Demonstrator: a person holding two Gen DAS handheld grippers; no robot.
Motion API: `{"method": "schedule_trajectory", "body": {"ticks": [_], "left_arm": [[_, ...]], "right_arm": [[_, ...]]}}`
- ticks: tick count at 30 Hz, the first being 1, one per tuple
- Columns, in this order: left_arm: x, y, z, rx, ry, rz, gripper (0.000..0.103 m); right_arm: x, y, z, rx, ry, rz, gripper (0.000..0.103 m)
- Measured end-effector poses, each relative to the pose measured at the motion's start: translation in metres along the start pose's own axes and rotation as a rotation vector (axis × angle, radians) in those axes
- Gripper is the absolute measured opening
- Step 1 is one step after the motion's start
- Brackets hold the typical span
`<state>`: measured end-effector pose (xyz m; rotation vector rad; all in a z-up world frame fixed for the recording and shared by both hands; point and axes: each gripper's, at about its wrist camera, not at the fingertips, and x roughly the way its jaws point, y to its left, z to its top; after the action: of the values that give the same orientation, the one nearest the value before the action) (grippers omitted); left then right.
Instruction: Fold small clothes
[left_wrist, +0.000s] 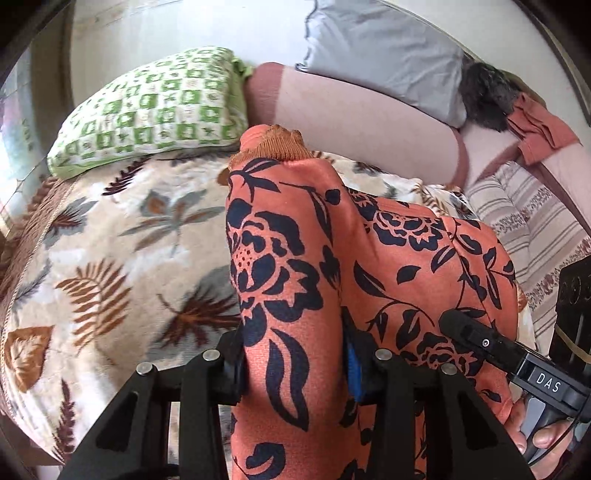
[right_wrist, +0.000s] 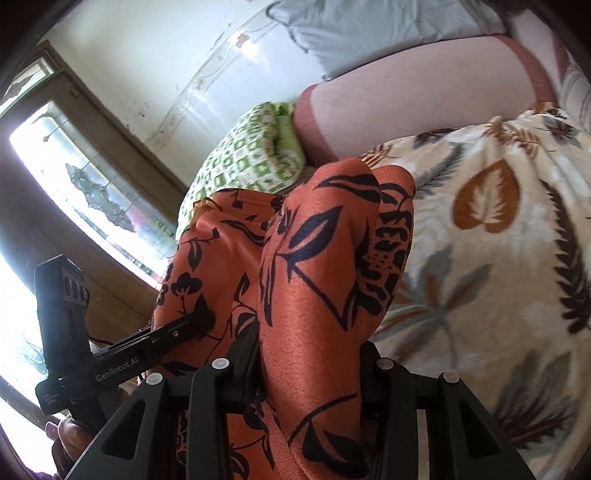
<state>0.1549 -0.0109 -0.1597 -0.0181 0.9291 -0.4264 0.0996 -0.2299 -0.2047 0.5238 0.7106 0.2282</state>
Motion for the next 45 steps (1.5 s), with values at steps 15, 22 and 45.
{"method": "schedule_trajectory", "body": {"ticks": [15,22,45], "left_arm": [[0.019,0.043,-0.023,-0.066,0.050,0.025,0.043],[0.061,0.054,-0.037,-0.082,0.132,0.083,0.044],[0.018,0.062,-0.056,-0.024,0.044,0.275,0.077]], "right_arm": [[0.052,0.017,-0.014,-0.015,0.091,0.000,0.040],[0.085,-0.003,-0.025,0.010,0.153,-0.046,0.040],[0.061,-0.007,-0.028,-0.056,0.120,-0.167,0.058]]}}
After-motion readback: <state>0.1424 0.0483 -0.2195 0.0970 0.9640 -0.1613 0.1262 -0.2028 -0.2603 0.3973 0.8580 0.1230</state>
